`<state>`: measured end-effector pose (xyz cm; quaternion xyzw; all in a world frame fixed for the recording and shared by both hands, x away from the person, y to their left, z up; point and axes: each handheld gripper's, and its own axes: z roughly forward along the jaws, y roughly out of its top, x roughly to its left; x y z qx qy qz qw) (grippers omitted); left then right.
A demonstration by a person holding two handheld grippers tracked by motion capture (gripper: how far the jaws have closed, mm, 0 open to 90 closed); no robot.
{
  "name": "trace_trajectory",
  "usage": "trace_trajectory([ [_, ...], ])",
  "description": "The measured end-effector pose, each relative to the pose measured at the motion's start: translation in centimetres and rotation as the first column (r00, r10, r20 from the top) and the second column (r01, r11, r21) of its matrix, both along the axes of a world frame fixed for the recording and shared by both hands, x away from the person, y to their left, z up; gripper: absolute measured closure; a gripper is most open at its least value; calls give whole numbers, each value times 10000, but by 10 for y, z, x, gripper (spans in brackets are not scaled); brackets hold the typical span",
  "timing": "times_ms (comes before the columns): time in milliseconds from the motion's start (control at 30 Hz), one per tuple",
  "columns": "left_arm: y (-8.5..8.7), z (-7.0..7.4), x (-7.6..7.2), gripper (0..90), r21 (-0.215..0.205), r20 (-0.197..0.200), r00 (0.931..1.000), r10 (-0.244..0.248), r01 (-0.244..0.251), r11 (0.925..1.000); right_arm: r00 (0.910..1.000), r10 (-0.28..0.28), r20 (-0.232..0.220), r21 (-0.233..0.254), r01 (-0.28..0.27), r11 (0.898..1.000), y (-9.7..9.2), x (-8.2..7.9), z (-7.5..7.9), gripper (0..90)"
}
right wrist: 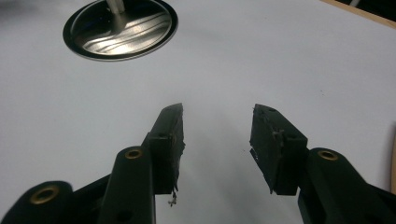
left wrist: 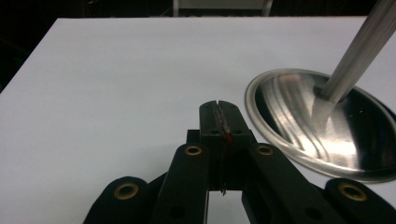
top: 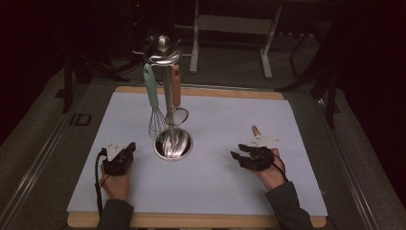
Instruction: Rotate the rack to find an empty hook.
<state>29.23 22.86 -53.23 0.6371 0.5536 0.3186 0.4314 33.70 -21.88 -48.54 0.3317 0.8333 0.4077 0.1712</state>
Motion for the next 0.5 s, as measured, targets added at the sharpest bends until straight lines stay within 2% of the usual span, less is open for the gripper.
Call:
trace_trajectory([
  [333,-1,4,-2,898,-179,241,9997,-53,57,9998,9997,-86,-238,279,93,9996,-3,-1,-6,530],
  [500,0,8,-4,898,-553,469,9989,-59,85,9984,9991,-128,-392,430,145,9990,-6,-1,-8,528],
])
